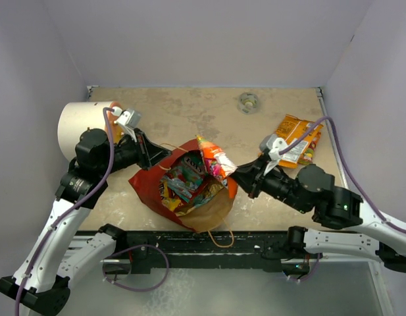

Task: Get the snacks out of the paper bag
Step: Take out the snack from the paper bag, then place the snack at the center of the board.

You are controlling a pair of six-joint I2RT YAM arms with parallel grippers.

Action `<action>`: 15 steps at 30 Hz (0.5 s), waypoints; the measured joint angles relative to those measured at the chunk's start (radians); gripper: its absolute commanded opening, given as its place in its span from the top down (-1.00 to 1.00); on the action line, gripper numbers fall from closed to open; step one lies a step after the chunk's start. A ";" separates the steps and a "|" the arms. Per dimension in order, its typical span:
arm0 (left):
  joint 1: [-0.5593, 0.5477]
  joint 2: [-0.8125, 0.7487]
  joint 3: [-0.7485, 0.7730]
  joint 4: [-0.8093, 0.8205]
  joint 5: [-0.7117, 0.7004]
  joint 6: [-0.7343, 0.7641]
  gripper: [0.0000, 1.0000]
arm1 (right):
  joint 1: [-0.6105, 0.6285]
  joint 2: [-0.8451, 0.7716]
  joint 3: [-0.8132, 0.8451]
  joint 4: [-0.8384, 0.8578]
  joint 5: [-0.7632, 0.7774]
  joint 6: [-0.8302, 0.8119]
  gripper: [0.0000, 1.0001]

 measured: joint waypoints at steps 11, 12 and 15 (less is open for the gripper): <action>0.000 0.000 0.001 -0.026 -0.005 0.000 1.00 | -0.002 0.108 0.123 0.003 0.396 -0.068 1.00; 0.000 0.000 0.001 -0.026 -0.005 0.000 1.00 | -0.005 0.140 0.148 0.003 0.423 -0.072 1.00; 0.000 0.001 0.001 -0.026 -0.003 0.000 1.00 | -0.051 0.256 0.228 0.010 0.483 -0.080 1.00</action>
